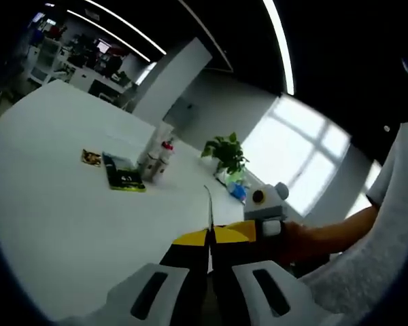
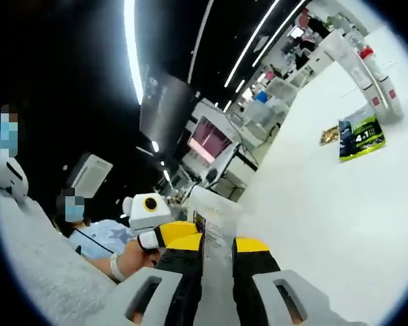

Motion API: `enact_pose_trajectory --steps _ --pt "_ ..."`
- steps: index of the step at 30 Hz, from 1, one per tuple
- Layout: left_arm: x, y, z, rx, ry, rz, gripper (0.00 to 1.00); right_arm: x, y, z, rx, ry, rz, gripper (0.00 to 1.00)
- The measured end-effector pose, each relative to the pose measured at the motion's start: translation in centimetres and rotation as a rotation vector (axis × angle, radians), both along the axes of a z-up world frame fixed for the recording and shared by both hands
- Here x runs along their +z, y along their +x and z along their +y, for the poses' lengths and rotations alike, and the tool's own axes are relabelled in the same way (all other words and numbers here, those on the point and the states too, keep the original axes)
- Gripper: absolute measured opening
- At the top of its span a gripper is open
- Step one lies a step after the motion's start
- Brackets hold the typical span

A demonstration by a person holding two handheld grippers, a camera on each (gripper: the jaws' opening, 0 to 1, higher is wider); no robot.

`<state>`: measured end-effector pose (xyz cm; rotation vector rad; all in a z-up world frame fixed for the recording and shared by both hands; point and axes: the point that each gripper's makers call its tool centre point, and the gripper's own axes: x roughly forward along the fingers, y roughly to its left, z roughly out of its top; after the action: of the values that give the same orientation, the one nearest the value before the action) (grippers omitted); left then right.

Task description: Arrange the skincare products in the storage area until every visible bottle or jar stands upright without overlapping.

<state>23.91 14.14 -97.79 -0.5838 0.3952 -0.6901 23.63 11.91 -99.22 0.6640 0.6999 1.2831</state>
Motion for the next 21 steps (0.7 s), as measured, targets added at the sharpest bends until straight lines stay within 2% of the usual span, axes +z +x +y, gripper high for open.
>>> enact_pose_trajectory --steps 3,5,9,15,17,19,20,21 --pt "0.0 0.1 0.2 0.013 -0.005 0.005 0.0 0.1 0.3 -0.2 -0.007 0.003 0.007 0.05" --pt "-0.2 0.1 0.2 0.014 0.006 0.009 0.0 0.2 0.4 -0.4 -0.01 -0.014 -0.016 0.0" --pt "-0.2 0.1 0.1 0.014 0.014 0.007 0.0 0.2 0.8 -0.5 -0.024 -0.025 -0.007 0.0" --pt "-0.4 0.4 0.3 0.038 0.012 0.022 0.0 0.9 1.0 -0.6 -0.027 -0.03 -0.051 0.0" --pt "-0.4 0.5 0.4 0.039 0.008 0.022 0.0 1.1 1.1 -0.6 -0.025 -0.021 -0.049 0.0" --pt "0.1 0.4 0.5 0.035 -0.044 0.023 0.0 1.4 1.0 -0.6 -0.024 0.011 -0.026 0.0" --pt "0.3 0.5 0.7 0.04 -0.066 0.028 0.0 1.7 0.9 -0.5 -0.025 0.044 0.025 0.0" --pt "0.3 0.5 0.8 0.042 -0.07 0.029 0.0 1.7 0.9 -0.4 -0.026 0.053 0.048 0.0"
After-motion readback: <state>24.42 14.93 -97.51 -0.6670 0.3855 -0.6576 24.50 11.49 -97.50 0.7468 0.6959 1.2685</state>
